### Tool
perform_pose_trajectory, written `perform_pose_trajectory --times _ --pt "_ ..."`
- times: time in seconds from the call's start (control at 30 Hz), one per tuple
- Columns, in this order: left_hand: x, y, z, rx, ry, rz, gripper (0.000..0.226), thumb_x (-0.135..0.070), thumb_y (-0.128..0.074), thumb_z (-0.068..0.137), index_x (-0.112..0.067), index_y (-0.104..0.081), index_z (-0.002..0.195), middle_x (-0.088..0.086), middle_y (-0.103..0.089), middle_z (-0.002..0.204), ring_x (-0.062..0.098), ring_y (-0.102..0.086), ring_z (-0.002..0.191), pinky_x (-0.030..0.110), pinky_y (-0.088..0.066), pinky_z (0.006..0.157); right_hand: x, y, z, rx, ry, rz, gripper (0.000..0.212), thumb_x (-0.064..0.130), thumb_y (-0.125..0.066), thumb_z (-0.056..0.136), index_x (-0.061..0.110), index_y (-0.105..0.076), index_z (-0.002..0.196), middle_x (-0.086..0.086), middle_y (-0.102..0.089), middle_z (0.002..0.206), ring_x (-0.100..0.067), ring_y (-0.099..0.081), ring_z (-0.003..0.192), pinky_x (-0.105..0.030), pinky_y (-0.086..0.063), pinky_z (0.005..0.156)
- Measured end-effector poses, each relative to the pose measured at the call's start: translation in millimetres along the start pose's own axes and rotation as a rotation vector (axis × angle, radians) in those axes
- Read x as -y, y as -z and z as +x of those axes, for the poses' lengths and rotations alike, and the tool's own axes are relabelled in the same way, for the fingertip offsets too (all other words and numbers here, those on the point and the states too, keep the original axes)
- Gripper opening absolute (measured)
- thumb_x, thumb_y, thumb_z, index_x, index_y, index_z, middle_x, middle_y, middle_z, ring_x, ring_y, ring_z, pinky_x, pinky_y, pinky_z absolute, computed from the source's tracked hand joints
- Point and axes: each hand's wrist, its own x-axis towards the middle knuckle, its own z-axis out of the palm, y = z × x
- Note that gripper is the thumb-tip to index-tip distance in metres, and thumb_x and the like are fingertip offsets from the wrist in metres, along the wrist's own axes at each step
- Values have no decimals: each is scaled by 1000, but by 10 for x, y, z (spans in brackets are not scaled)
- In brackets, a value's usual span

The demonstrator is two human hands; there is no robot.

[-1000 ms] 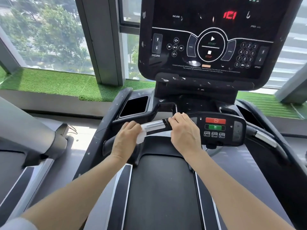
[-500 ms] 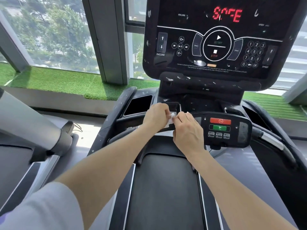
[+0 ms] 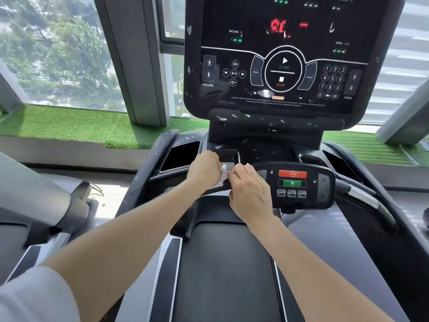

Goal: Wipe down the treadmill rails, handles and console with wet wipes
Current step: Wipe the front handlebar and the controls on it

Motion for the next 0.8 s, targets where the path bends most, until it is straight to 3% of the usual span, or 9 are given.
perform_pose_trajectory --times 0.17,0.37,0.43,0.5,0.57,0.7,0.8 --pt "-8 -19 -134 -39 -83 -35 11 -11 -54 86 -9 -57 76 8 -64 87 27 -59 86 34 -47 71 6 -25 7 -46 4 2 30 1 -75 57 7 -68 86 -3 -61 84 -25 -61 83 -29 -52 84" --pt "63 80 111 177 -26 -18 14 -24 -60 91 -12 -61 83 4 -63 87 21 -59 87 26 -46 77 -1 -43 -2 -36 3 -42 29 1 -71 63 7 -69 92 -4 -62 88 -26 -61 86 -30 -51 88" --pt "178 103 169 213 26 -18 11 -20 -58 92 -13 -64 88 5 -66 96 21 -60 92 27 -47 79 0 -47 3 -31 4 -49 27 0 -70 63 8 -70 89 -4 -63 89 -26 -61 87 -31 -51 89" --pt "356 149 189 246 79 -51 14 -9 -54 92 -15 -65 86 4 -66 97 20 -60 91 24 -48 73 6 -43 9 -38 5 -49 23 -1 -68 65 8 -70 86 -4 -63 87 -26 -61 85 -31 -52 87" --pt "543 195 165 274 105 -60 19 -5 -51 91 -16 -65 84 -1 -63 83 14 -57 75 18 -44 58 19 -35 11 -48 -3 -54 19 -1 -67 68 8 -70 85 -4 -62 86 -27 -61 85 -31 -52 83" --pt "822 236 58 215 143 -79 20 -10 -54 91 -17 -60 74 -5 -59 73 6 -50 62 12 -38 50 37 -32 12 -51 -25 -58 18 0 -67 69 7 -70 85 -4 -62 85 -27 -62 84 -31 -53 79" --pt "877 140 -53 58 123 -113 20 -8 -53 90 -17 -59 73 0 -64 79 16 -56 72 23 -46 64 50 -40 15 -52 -32 -65 16 2 -61 72 7 -70 85 -3 -61 84 -26 -60 83 -31 -53 80"
